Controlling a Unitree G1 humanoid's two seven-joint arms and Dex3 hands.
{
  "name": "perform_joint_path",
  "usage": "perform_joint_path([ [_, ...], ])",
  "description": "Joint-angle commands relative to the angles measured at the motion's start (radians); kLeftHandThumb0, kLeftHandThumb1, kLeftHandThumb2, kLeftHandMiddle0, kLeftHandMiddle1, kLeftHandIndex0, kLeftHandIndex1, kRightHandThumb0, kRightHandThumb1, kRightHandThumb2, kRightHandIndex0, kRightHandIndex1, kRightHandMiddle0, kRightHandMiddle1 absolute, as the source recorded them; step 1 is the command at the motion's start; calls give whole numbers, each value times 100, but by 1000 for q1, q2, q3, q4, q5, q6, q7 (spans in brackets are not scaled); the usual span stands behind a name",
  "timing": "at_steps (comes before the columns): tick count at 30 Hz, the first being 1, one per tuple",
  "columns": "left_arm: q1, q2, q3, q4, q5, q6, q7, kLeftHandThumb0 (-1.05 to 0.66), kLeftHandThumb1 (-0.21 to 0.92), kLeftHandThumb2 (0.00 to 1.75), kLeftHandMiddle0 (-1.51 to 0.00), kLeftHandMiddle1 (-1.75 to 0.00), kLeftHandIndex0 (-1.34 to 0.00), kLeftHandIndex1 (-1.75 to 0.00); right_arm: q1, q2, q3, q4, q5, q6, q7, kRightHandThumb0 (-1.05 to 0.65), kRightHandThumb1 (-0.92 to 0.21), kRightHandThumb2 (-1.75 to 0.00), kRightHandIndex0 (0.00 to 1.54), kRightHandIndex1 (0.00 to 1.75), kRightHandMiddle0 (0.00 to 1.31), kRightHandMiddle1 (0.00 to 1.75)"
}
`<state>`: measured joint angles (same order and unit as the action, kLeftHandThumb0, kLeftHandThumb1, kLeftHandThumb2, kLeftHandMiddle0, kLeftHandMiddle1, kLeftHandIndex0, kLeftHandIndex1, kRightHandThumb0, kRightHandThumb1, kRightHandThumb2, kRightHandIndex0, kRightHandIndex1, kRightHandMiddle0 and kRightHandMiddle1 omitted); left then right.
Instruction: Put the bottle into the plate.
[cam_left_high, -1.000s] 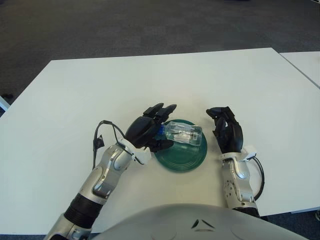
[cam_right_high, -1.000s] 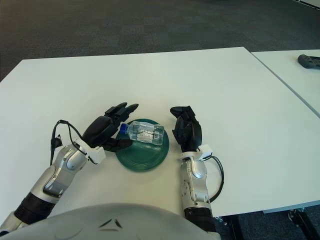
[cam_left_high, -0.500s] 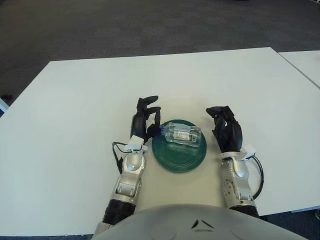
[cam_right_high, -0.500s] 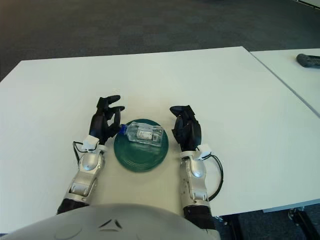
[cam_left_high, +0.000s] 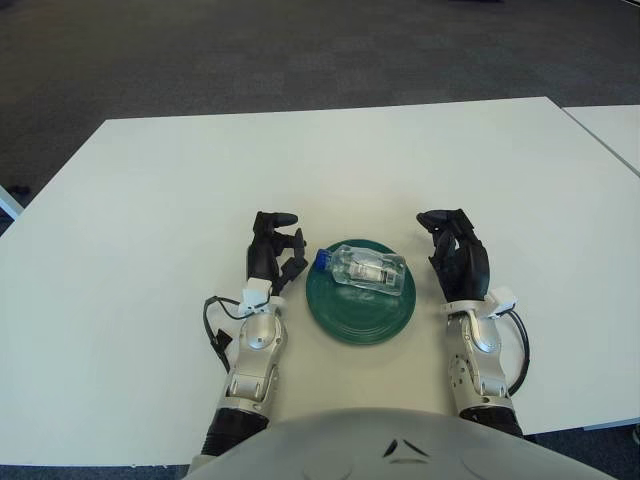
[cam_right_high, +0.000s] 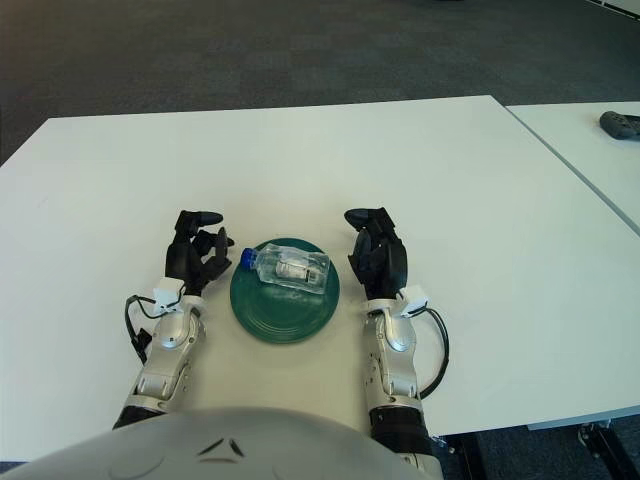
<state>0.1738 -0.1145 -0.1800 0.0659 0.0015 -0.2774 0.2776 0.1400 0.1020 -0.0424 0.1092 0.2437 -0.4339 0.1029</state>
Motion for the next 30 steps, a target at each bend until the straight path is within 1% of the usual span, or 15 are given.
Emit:
perform_joint_path([
  [1,7,-108,-1,-6,-37,-4,15,-43,51,107,-88,-175,-47,-175,-3,-7,-14,-9,-3,-3,3,-63,-89,-63,63,112,47,123],
  [6,9,-115,-13,21,-31,-39,48,-44,44,115,-98,-175,-52,-175,-5,-15,-28,-4,-8,-5,3,-63,-90,-63,63,112,46,121],
  [12,8,-108,-33,35,-7,-48,83,-46,41,120,-103,-175,-54,-175,-8,-24,-41,1,-4,-4,11,-62,-90,-62,63,111,44,119],
  [24,13,-98,-70,30,21,-31,110,-48,33,130,-119,-175,-61,-175,-21,-51,-79,20,23,16,40,-61,-91,-61,63,110,44,117],
  [30,21,-107,-96,17,17,-12,114,-48,32,130,-126,-175,-61,-175,-37,-73,-113,32,53,26,60,-60,-91,-63,64,111,45,118],
])
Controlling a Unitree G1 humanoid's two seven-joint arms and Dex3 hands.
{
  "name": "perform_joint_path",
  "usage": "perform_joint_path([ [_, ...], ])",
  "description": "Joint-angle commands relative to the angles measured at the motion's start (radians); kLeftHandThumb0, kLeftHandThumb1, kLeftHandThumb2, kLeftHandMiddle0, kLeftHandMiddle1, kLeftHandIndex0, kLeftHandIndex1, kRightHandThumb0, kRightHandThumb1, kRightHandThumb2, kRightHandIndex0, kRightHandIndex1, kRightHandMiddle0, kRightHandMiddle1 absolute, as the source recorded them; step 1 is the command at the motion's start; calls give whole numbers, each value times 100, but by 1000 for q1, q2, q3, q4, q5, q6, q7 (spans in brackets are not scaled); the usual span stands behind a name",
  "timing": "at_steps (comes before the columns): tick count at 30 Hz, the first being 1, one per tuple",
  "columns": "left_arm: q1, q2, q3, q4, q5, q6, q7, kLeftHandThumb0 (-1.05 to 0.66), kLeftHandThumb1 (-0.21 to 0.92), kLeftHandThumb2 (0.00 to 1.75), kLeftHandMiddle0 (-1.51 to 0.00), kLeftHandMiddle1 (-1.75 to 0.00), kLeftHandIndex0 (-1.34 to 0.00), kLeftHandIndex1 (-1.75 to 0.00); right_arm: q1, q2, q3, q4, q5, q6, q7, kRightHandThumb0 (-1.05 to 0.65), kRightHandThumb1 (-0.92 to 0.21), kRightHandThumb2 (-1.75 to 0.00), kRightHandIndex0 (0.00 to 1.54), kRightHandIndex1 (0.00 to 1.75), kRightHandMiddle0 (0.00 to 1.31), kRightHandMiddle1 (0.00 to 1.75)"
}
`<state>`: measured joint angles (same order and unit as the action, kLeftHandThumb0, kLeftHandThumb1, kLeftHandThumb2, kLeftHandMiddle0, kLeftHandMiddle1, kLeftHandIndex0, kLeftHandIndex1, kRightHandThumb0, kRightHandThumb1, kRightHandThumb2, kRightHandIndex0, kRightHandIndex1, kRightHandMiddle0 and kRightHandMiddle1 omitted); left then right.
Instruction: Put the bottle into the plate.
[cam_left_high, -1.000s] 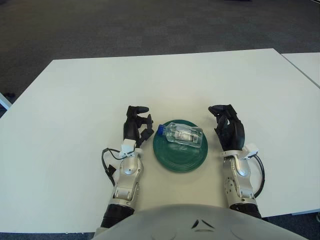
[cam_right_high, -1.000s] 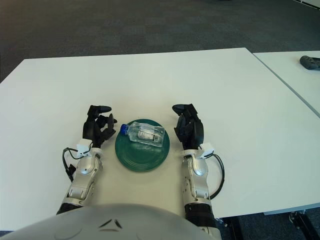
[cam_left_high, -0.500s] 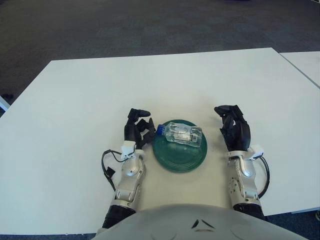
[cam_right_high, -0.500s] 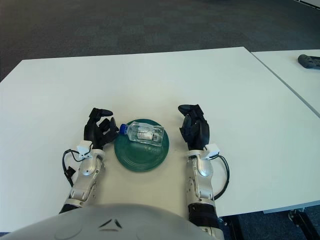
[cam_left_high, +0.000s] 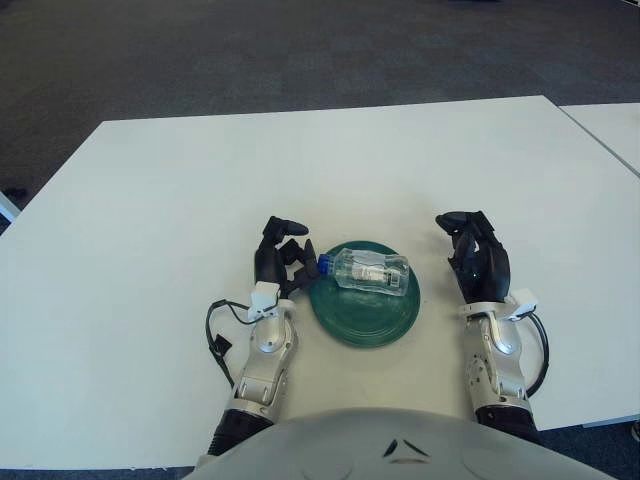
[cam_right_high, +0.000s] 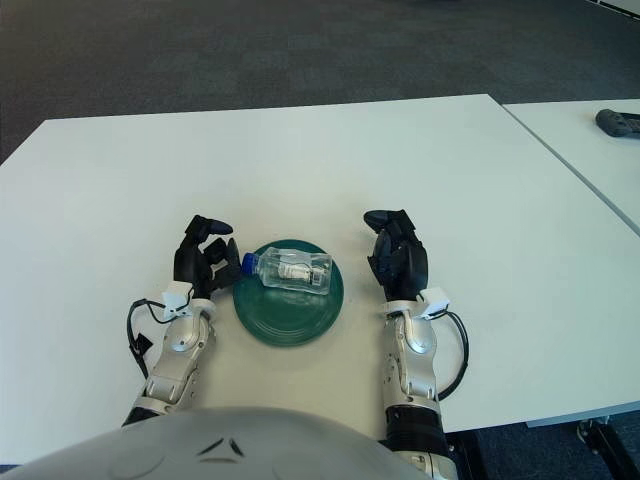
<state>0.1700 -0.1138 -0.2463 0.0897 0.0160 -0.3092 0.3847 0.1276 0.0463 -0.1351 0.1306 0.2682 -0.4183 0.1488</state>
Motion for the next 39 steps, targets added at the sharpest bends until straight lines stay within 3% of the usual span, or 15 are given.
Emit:
perform_joint_path([
  [1,32,-108,-41,-18,-1,29,0,-48,33,130,-127,-175,-61,-175,-26,-22,-27,11,35,10,21,-60,-91,-63,64,111,45,118],
  [9,40,-105,-94,-52,1,57,-4,-48,35,128,-129,-175,-60,-175,-34,-46,-55,20,60,12,56,-59,-89,-68,66,115,50,120],
  [21,25,-107,-126,-42,36,35,22,-45,43,117,-115,-175,-52,-175,-36,-83,-78,0,56,74,60,-65,-92,-63,68,137,54,126],
  [30,10,-125,-136,-37,84,72,90,-43,49,109,-108,-175,-48,-175,-75,-117,-111,91,71,-21,134,-69,-92,-67,70,147,53,133],
  [39,-12,-141,-144,-16,81,87,127,-42,54,103,-105,-175,-44,-175,-87,-145,-128,119,77,-24,171,-71,-92,-66,68,150,52,137],
])
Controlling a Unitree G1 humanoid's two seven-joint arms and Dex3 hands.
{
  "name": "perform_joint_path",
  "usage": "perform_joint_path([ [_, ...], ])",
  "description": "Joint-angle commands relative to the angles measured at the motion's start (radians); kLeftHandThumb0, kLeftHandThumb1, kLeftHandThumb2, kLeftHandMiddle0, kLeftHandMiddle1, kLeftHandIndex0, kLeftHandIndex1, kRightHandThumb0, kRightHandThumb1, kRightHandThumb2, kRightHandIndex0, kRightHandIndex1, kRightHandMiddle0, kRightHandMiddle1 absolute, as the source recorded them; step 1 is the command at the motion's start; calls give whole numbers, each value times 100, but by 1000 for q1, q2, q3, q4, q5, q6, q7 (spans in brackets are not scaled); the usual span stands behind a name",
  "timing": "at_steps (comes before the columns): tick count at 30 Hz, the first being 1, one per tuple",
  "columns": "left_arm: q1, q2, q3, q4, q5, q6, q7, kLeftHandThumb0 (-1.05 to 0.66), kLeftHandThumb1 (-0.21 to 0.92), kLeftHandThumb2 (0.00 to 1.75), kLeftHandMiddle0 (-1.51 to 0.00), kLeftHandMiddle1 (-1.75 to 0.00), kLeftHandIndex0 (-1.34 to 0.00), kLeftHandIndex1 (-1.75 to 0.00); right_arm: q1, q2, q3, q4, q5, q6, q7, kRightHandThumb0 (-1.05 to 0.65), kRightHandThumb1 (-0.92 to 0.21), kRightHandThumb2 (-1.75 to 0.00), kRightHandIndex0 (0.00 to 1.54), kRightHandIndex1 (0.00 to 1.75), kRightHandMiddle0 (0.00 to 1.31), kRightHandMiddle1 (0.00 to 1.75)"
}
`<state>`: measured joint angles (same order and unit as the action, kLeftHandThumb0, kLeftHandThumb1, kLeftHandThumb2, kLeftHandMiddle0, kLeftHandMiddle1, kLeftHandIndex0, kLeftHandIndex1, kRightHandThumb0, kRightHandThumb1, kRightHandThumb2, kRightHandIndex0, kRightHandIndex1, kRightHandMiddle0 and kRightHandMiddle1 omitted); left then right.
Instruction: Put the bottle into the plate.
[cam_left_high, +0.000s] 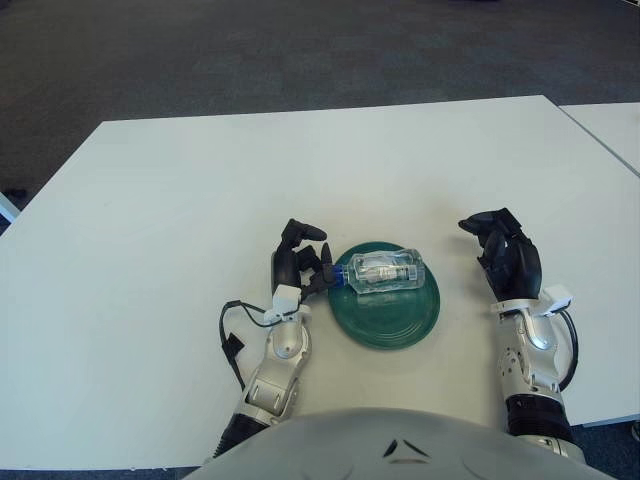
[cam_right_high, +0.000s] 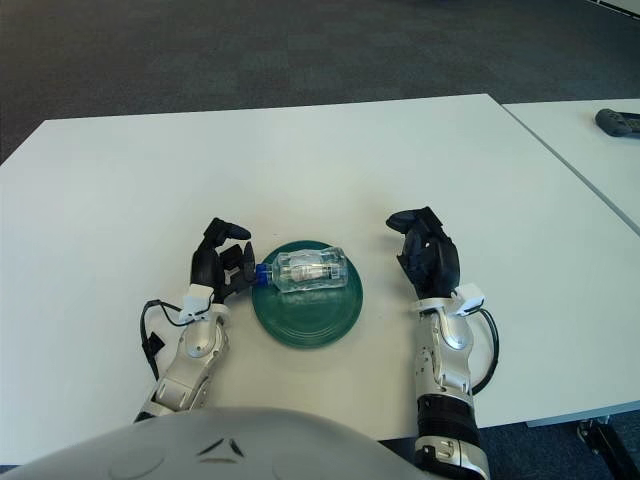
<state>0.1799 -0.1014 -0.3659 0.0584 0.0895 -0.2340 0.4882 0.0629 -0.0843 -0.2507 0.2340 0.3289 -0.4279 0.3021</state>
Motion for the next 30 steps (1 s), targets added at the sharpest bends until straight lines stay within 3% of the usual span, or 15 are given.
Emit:
perform_joint_path([
  [1,-23,-153,-25,16,7,12,25,-42,55,102,-104,-175,-44,-175,-23,-15,-14,17,17,-13,19,-71,-92,-66,68,151,52,138],
  [3,-30,-157,-27,17,4,22,30,-41,56,101,-103,-175,-43,-175,-17,-7,5,-90,6,59,-27,-72,-92,-65,68,151,51,138],
  [8,-45,-160,-24,17,-5,49,37,-41,58,98,-101,-175,-42,-175,-2,3,27,-222,-7,147,-82,-76,-92,-61,67,153,50,140],
  [16,-86,-150,8,63,-4,33,65,-40,60,95,-98,-175,-40,-175,37,-16,20,-280,-33,177,-102,-84,-92,-61,66,157,53,147],
  [30,-129,-129,82,180,-13,-182,81,-41,58,98,-90,-175,-42,-175,46,-25,8,-340,-41,273,-142,-84,-92,-63,65,153,57,143],
])
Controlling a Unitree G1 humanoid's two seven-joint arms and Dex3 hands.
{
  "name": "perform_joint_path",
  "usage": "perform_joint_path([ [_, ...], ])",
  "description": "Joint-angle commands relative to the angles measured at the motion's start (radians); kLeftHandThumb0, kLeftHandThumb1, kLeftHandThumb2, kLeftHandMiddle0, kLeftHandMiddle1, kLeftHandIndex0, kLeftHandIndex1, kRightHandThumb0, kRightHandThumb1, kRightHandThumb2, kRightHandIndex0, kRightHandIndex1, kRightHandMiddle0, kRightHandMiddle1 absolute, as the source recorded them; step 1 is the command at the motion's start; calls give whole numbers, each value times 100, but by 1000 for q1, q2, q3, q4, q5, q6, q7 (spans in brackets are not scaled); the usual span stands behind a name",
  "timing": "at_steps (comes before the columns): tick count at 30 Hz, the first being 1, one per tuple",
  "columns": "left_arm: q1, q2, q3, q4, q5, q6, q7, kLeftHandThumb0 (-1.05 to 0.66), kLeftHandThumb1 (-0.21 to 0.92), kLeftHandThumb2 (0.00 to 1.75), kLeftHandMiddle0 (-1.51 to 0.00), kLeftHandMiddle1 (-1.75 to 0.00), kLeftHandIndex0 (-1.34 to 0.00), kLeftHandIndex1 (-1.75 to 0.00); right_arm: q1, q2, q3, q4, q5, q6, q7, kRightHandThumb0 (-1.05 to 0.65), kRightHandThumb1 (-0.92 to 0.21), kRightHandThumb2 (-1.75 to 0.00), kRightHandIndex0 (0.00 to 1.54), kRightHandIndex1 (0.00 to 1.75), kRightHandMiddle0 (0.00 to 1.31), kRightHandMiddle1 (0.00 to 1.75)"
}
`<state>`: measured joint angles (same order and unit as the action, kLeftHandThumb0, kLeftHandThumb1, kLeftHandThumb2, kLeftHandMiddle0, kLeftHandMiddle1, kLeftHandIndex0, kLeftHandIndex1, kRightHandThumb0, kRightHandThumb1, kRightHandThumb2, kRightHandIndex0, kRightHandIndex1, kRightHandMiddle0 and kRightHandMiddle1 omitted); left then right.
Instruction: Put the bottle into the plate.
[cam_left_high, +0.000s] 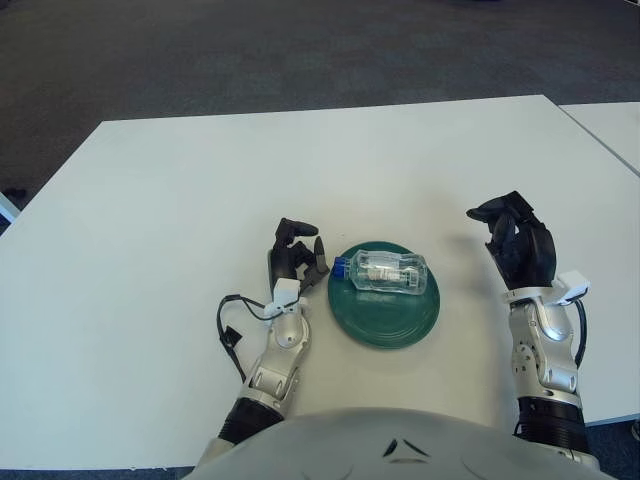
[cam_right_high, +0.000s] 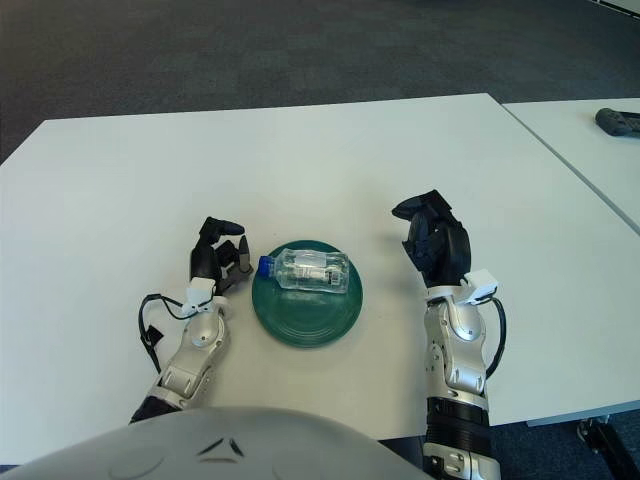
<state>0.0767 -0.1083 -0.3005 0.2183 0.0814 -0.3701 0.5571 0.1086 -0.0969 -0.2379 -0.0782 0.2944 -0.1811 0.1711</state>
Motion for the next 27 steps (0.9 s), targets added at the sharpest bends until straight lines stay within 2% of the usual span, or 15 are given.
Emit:
perform_joint_path([
  [1,-26,-123,18,24,-5,-54,14,-41,57,99,-90,-175,-42,-175,0,-14,-7,-30,-6,31,-13,-85,-92,-63,64,152,57,142],
  [6,-5,-113,29,11,-4,-78,19,-41,55,102,-92,-175,-44,-175,0,-16,-9,-44,-3,51,-17,-90,-92,-62,62,151,56,141],
  [12,13,-110,30,-14,1,-68,21,-42,52,106,-93,-175,-46,-175,-5,-17,-8,-40,4,52,-9,-84,-92,-59,63,152,55,142],
  [15,35,-94,23,-48,15,-53,14,-42,51,107,-94,-175,-47,-175,-33,-18,-13,59,11,-7,31,-80,-92,-59,64,153,55,142],
  [19,58,-82,18,-84,30,-31,8,-43,50,109,-95,-175,-48,-175,-34,-9,-1,50,7,-20,40,-75,-92,-61,65,152,55,141],
  [22,80,-65,19,-116,35,-13,-6,-43,49,109,-96,-175,-48,-175,-59,-33,-27,142,32,-65,95,-73,-92,-61,65,152,54,140],
  [27,113,-29,24,-155,60,-1,-37,-43,49,110,-95,-175,-48,-175,-71,-40,-29,189,46,-104,156,-72,-92,-63,66,150,53,139],
])
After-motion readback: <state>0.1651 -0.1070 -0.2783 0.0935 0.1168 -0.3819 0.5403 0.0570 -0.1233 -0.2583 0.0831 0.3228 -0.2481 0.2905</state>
